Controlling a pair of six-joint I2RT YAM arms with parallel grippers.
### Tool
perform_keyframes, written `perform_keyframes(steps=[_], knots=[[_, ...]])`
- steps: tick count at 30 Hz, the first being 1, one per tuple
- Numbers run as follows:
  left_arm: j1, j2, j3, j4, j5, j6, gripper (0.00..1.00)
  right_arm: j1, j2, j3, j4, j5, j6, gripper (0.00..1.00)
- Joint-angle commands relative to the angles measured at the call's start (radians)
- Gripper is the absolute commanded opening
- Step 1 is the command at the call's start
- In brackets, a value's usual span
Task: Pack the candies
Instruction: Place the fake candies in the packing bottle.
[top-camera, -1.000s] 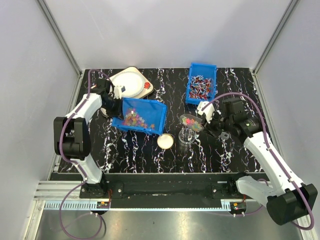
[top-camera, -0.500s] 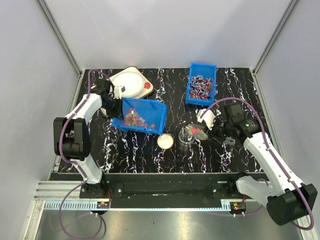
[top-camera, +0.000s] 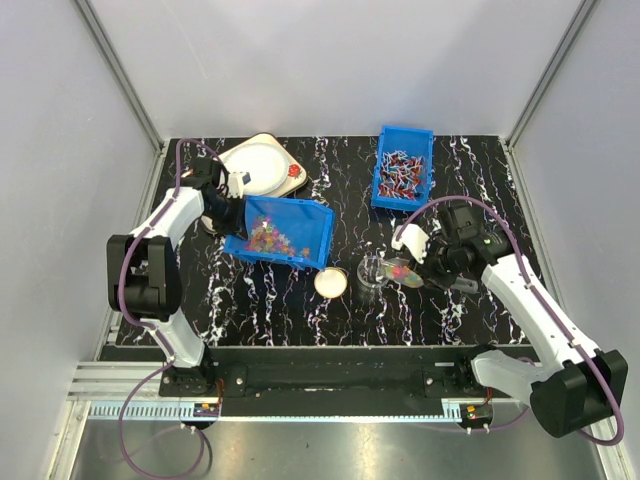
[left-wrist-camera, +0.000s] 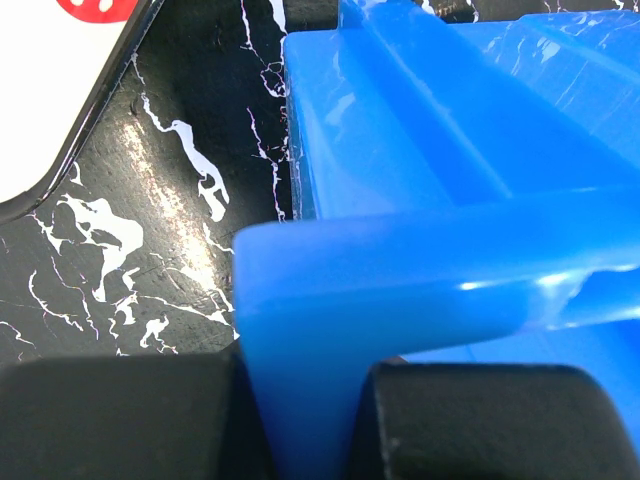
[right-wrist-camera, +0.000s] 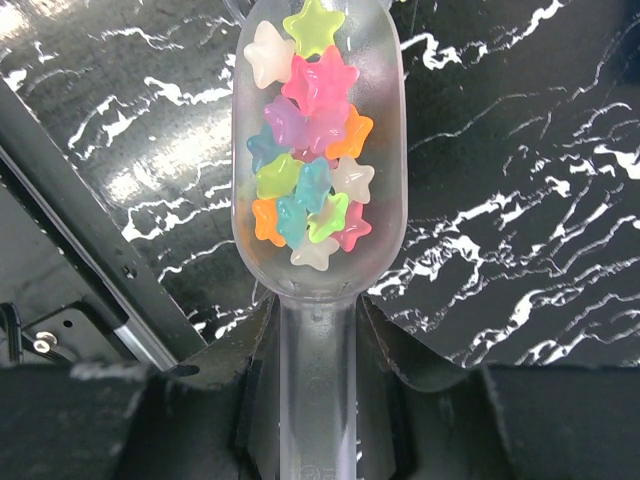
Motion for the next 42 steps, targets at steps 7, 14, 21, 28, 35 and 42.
perform_keyframes(steps=[7, 14, 21, 28, 35, 42], knots=[[0.000, -0.055, 0.005, 0.044, 0.053, -0.022, 0.00, 0.108, 0.035, 0.072, -0.015, 0.133, 0.000, 0.00], [0.000, -0.055, 0.002, 0.044, 0.054, -0.022, 0.00, 0.149, 0.072, 0.090, -0.019, 0.207, 0.006, 0.00], [0.000, -0.051, 0.002, 0.047, 0.060, -0.022, 0.00, 0.186, 0.102, 0.133, -0.053, 0.248, 0.006, 0.00], [0.000, -0.054, -0.001, 0.045, 0.060, -0.022, 0.00, 0.214, 0.130, 0.154, -0.078, 0.297, 0.006, 0.00], [0.000, -0.050, -0.001, 0.047, 0.062, -0.024, 0.00, 0.232, 0.141, 0.170, -0.093, 0.348, -0.002, 0.00], [0.000, -0.049, -0.001, 0.047, 0.062, -0.027, 0.00, 0.261, 0.168, 0.205, -0.114, 0.385, -0.005, 0.00]])
